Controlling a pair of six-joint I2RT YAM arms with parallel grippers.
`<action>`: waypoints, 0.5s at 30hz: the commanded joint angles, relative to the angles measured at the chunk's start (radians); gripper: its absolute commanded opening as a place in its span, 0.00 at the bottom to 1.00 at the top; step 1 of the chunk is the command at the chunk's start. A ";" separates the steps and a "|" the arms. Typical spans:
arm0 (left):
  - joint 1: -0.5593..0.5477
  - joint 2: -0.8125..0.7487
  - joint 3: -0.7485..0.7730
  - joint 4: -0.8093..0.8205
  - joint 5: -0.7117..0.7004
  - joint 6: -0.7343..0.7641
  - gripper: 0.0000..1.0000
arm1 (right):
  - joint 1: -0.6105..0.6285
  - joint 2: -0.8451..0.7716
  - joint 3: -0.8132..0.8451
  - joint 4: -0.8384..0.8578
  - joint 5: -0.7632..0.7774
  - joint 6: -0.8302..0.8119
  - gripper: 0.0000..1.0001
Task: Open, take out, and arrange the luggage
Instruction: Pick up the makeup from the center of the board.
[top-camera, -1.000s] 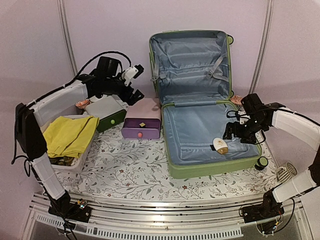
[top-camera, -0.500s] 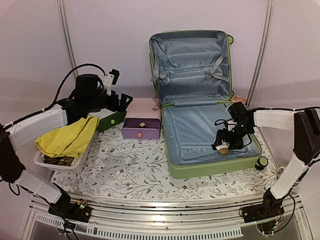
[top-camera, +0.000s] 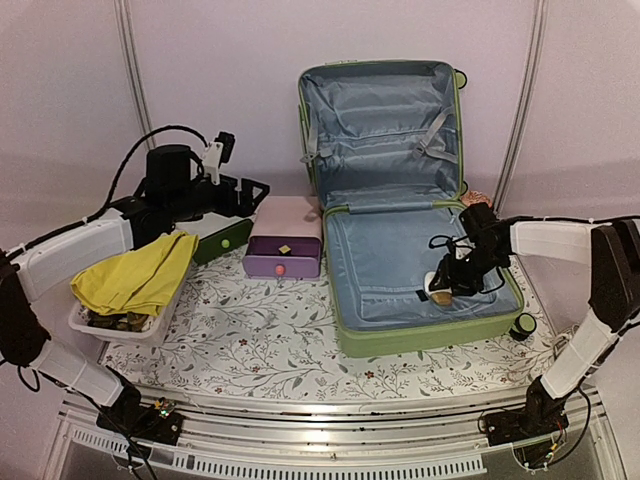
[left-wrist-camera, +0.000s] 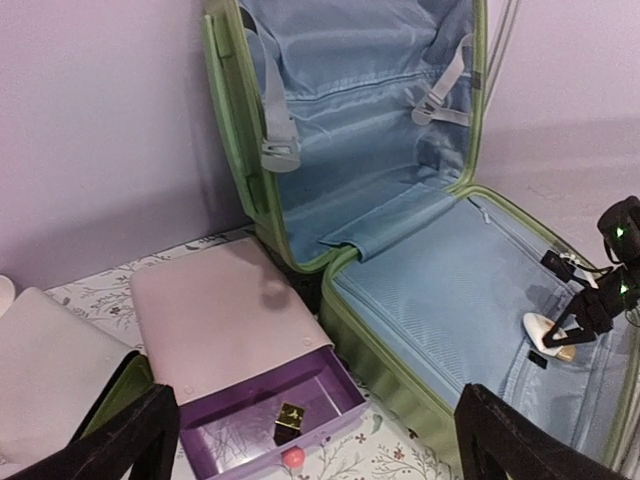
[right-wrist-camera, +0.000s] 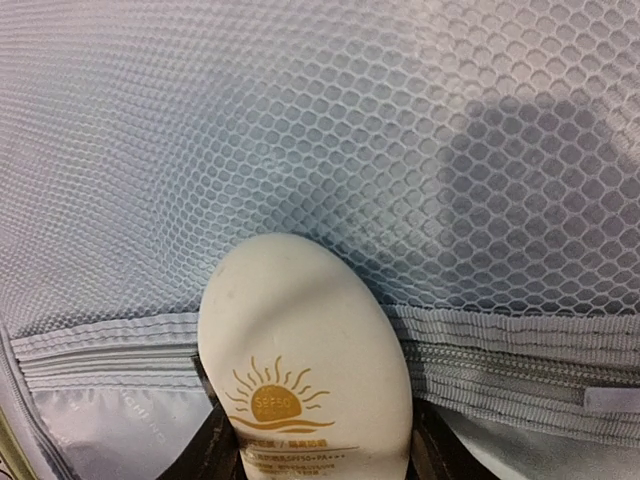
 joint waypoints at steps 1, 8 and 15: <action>0.014 0.033 0.036 0.036 0.159 -0.087 0.98 | 0.002 -0.097 0.035 0.039 -0.041 -0.003 0.26; -0.015 0.100 0.024 0.182 0.380 -0.324 0.98 | 0.011 -0.198 0.046 0.125 -0.215 -0.033 0.31; -0.187 0.255 0.084 0.316 0.413 -0.497 0.97 | 0.122 -0.205 0.049 0.287 -0.282 -0.019 0.36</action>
